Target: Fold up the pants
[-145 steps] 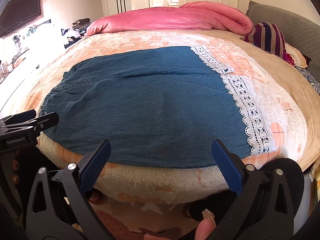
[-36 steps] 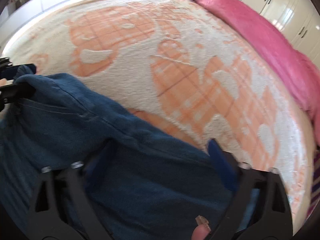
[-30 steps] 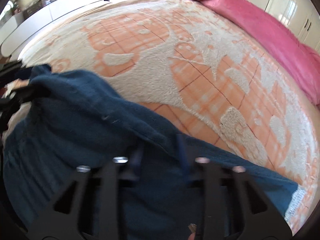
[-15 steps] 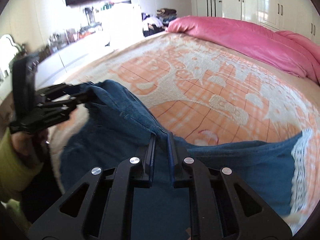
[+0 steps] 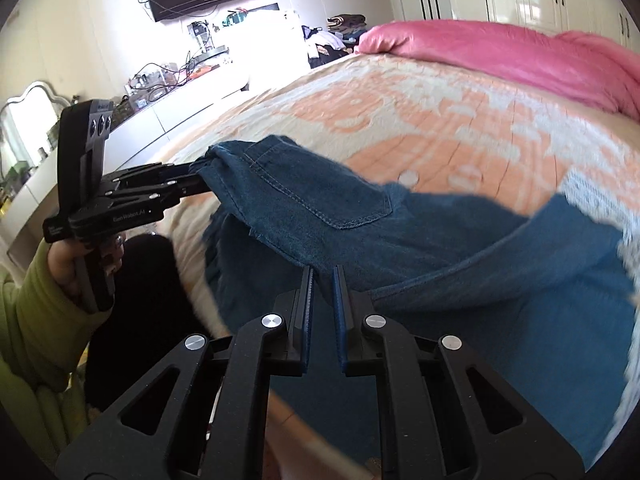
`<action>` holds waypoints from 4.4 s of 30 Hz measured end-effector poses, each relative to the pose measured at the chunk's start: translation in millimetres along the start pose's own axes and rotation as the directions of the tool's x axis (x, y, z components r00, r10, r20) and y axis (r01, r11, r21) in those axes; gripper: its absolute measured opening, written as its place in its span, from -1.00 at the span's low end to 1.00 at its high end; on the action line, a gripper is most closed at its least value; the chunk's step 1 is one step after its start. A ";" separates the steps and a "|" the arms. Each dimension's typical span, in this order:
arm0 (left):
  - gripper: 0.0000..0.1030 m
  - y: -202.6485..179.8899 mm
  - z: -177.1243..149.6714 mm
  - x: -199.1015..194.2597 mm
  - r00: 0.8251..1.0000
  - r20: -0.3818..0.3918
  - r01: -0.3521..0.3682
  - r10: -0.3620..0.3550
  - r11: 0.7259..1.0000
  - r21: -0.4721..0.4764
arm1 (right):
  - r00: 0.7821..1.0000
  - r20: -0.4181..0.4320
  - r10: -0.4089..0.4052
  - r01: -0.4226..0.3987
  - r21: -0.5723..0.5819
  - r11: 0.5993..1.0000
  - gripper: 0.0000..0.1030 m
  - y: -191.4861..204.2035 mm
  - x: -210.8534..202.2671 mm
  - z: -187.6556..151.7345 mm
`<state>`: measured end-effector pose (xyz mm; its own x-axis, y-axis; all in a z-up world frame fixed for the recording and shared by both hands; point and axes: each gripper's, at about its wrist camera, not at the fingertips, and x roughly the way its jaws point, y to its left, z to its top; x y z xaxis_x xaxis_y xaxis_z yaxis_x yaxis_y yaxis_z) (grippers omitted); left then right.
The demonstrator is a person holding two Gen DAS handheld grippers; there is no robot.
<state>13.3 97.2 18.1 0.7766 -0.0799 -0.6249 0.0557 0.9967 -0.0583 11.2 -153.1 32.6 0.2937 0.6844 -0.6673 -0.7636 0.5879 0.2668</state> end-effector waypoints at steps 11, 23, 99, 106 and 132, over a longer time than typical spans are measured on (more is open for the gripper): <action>-0.17 6.6 -25.8 -2.2 0.992 -0.125 0.018 -0.026 0.998 -0.065 | 0.998 -0.036 0.047 -0.049 -0.043 0.998 -0.90 20.7 5.3 -32.6; -0.04 15.7 -24.5 -19.7 0.993 -0.116 -0.003 -0.009 0.995 -0.099 | 0.993 0.020 -0.116 0.117 -0.238 0.964 -0.34 42.3 -0.6 -37.9; 0.25 -88.0 8.2 7.9 0.966 -0.116 0.235 -0.231 0.972 0.023 | 0.927 0.121 -0.355 0.312 0.275 0.909 0.51 -73.9 -85.8 -34.6; 0.25 -141.7 9.6 42.0 0.912 -0.201 0.375 -0.357 0.925 0.063 | 0.890 0.113 -0.442 0.371 0.387 0.844 0.52 -110.2 -106.4 -41.3; -0.58 -169.6 -3.2 123.9 0.787 -0.230 0.587 -0.572 0.809 -0.003 | 0.881 -0.141 -0.451 0.472 0.201 0.858 0.62 -176.5 33.9 74.4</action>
<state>98.1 -81.7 -51.8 0.4353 -0.6357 -0.6375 0.4991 0.7597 -0.4168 198.8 -201.5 14.6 0.5225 0.2769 -0.8064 -0.4010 0.9145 0.0542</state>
